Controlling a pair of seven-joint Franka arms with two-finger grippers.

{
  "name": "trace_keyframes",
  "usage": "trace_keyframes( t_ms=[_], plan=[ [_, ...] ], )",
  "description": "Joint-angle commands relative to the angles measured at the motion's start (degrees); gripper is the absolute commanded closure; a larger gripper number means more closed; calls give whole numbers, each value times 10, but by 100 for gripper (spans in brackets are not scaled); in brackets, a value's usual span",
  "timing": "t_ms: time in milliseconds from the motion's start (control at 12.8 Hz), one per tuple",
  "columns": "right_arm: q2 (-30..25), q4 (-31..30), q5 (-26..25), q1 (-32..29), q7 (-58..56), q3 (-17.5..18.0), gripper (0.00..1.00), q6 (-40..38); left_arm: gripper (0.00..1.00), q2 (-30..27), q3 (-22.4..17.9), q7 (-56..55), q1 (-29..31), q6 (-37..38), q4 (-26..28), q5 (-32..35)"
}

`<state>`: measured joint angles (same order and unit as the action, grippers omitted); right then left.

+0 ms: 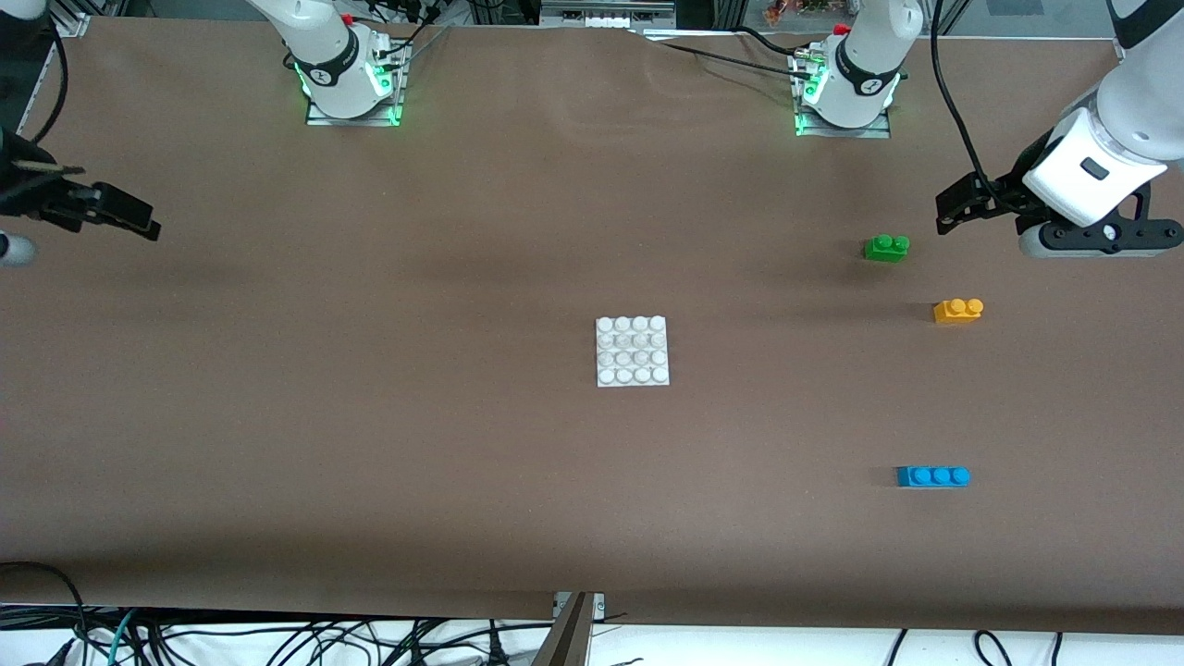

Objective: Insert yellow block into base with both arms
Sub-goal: 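Move the left gripper down over the yellow block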

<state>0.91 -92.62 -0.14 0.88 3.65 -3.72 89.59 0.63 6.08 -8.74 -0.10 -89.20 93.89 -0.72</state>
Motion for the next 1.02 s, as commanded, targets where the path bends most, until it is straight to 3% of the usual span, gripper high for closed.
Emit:
trace_keyframes(
  t_ms=[0, 156, 625, 938],
  plan=[
    [-14, -36, -1, -13, 7, 11, 0, 49, 0, 9, -5, 0, 7, -16, 5, 13],
    [-14, -37, -1, -5, 3, -7, 0, 47, 0, 20, -8, 0, 6, -40, 8, 14],
    [-7, -24, -3, 5, 4, -6, 0, 38, 0, 59, -9, 17, 6, -46, 9, 23],
    [-6, -22, -2, 4, 7, -6, 0, 38, 0, 76, -12, 38, 36, -100, 55, 55]
  ],
)
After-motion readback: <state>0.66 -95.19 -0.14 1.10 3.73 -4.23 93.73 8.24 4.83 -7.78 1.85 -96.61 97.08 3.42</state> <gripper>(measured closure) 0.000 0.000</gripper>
